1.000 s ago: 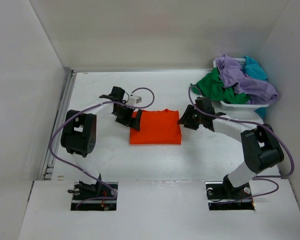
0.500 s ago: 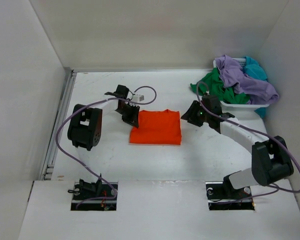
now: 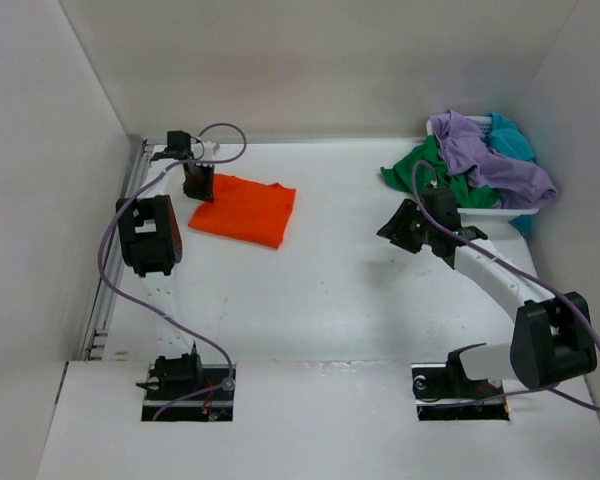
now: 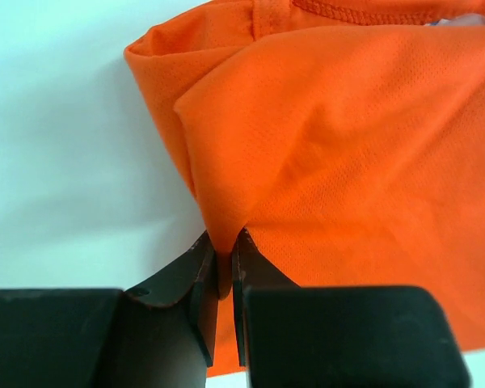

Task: Fold and stack the t-shirts
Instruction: Put the neatly folded tshirt into the corner of the board with the left arm, then grab crumpled tshirt from bin with the right arm, then move the tshirt to the center of the board, then flatten out the tshirt

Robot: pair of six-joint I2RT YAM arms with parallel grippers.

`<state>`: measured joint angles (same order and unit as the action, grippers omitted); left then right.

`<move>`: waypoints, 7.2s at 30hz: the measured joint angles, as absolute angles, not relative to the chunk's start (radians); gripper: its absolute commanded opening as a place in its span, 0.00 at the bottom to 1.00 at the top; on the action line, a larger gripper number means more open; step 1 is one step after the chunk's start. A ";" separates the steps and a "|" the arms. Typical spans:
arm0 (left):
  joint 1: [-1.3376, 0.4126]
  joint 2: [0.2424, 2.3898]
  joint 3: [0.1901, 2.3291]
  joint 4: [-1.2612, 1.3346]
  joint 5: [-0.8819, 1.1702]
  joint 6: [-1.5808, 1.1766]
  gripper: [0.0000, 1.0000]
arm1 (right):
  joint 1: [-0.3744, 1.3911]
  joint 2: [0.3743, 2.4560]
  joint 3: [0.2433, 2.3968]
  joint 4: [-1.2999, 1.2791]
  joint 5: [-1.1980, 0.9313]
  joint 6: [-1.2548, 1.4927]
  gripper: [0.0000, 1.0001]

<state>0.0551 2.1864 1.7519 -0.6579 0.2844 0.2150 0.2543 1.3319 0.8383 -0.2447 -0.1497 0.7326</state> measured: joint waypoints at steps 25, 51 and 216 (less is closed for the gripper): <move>0.319 2.684 2.434 -0.275 -0.076 0.416 0.25 | 0.263 1.393 1.111 -0.578 -0.057 0.657 0.55; 0.122 1.948 1.822 -0.184 -0.133 0.469 1.00 | -0.173 2.055 1.918 -0.731 0.281 0.422 0.65; 0.197 1.868 1.568 -0.570 -0.007 0.316 0.78 | 0.588 1.397 0.815 -0.429 0.150 0.690 0.60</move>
<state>0.1967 1.8675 1.5681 -0.5705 -0.0074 0.3164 0.5880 1.3968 0.8154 -0.4286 0.1505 0.6895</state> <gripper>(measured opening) 0.782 0.587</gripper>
